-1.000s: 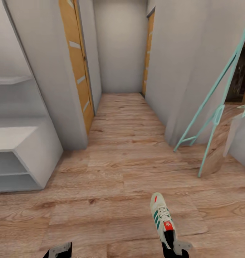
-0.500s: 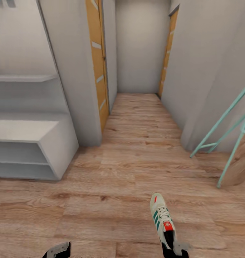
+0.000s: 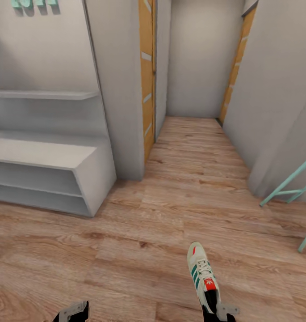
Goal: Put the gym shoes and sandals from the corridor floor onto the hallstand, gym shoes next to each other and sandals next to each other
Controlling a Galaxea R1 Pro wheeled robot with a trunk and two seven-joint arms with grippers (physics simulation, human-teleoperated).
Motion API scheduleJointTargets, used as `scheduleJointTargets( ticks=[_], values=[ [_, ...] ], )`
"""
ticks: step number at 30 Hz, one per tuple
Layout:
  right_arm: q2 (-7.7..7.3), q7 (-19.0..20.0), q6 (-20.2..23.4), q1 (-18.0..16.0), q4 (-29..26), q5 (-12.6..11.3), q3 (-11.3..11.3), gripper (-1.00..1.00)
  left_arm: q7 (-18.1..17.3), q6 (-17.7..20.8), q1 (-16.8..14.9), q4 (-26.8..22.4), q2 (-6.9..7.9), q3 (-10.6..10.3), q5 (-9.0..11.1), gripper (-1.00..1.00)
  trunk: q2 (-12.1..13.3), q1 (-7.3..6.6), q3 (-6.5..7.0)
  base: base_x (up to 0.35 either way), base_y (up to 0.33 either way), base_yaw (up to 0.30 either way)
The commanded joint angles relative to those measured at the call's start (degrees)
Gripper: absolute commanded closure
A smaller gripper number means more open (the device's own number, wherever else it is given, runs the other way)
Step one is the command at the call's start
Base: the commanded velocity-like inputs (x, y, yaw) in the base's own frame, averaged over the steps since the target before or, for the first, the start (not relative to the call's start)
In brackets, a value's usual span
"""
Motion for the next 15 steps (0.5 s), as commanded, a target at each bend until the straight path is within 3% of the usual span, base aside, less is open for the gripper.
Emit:
scheduleJointTargets(
  ticks=[1,15],
  values=[
    [0.03,-0.2,-0.2,0.0,0.0,0.5,-0.3,1.00,0.1,-0.1,0.0,0.0,-0.09,0.1,-0.1,-1.00,0.0,-0.01,-0.06,0.000,0.000,0.281],
    [0.03,-0.2,-0.2,0.0,0.1,0.5,-0.3,1.00,0.2,0.0,0.0,0.5,-0.37,0.1,-0.2,-1.00,0.0,-0.01,-0.34,0.000,0.000,0.281]
  ],
)
